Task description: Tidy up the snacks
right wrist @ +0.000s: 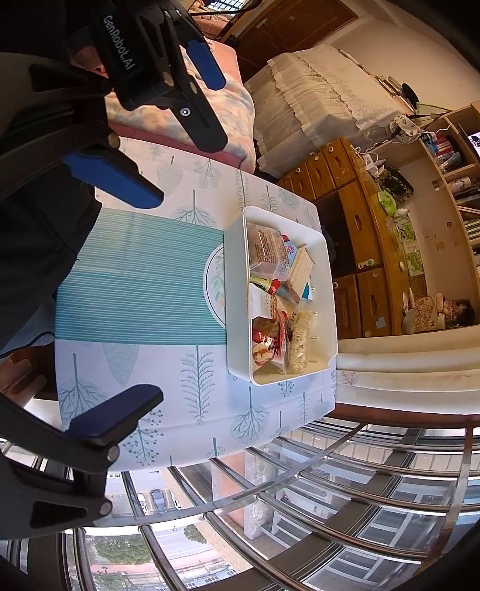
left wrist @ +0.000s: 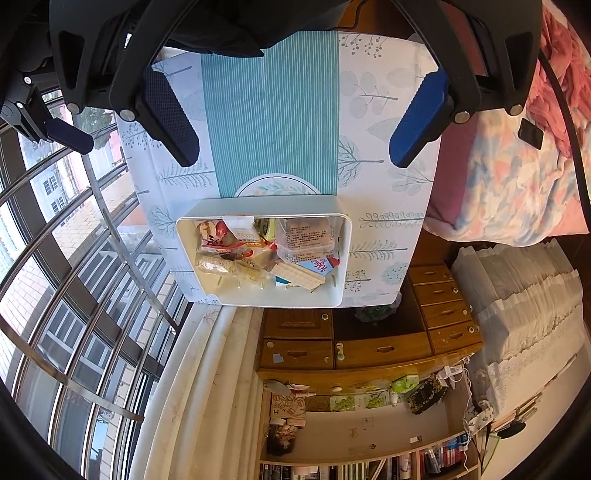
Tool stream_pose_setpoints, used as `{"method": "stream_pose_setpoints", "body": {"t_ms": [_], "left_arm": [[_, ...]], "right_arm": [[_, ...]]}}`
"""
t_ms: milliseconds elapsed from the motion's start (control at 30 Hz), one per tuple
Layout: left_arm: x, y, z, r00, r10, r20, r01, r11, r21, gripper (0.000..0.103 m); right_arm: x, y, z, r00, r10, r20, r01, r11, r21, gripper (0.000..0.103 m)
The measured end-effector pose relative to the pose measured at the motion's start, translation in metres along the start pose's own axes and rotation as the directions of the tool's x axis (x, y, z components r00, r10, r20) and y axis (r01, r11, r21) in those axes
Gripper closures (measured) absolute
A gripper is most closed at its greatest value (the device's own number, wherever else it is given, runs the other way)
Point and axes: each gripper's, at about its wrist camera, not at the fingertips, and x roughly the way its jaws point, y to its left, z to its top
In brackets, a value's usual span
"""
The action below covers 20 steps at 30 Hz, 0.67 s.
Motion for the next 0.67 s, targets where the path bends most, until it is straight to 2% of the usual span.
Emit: {"method": "stream_pose_setpoints", "body": {"t_ms": [667], "left_arm": [[0.017, -0.005, 0.005, 0.998, 0.004, -0.055, -0.003, 1.0, 0.009, 0.001]], "right_arm": [[0.0, 0.002, -0.016, 0.997, 0.038, -0.061, -0.038, 0.999, 0.007, 0.006]]}}
